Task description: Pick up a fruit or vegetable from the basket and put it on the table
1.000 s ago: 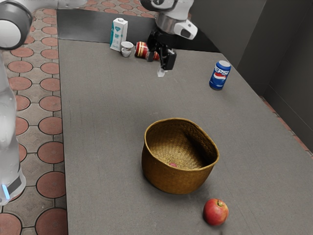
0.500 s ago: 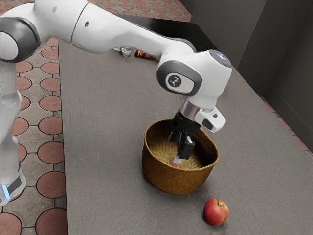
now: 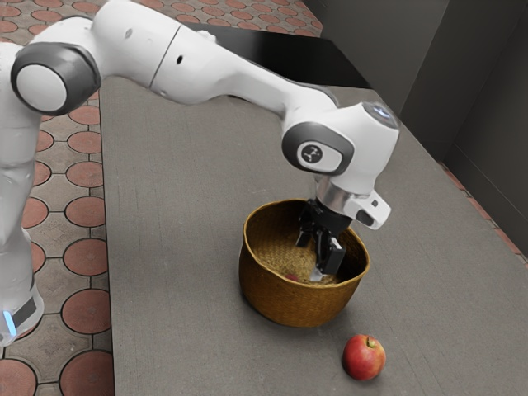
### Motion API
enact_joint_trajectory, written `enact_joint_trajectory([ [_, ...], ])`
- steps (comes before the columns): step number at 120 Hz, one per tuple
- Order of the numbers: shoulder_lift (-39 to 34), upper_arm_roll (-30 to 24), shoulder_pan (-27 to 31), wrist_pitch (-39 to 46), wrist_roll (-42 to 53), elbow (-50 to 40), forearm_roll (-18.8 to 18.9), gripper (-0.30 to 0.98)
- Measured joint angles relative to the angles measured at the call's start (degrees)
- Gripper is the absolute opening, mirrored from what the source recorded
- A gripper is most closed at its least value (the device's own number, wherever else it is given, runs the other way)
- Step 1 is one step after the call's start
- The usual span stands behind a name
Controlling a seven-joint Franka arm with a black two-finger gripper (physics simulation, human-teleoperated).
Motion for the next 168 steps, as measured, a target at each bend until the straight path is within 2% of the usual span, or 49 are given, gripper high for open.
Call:
enact_joint_trajectory([
  [55, -0.28, 1.23, -0.59, 2.28, -1.14, -5.66, -0.19, 0.69],
  [96, 0.46, 1.23, -1.31, 3.48, -1.62, -6.05, -0.47, 0.65],
  [124, 1.01, 1.22, -1.31, 3.79, -1.82, -6.09, -0.47, 0.47],
  [153, 1.42, 1.23, -1.15, 3.89, -1.79, -6.06, -0.02, 0.19],
  [168, 1.75, 1.22, -0.82, 3.91, -1.75, -6.05, 0.32, 0.14],
])
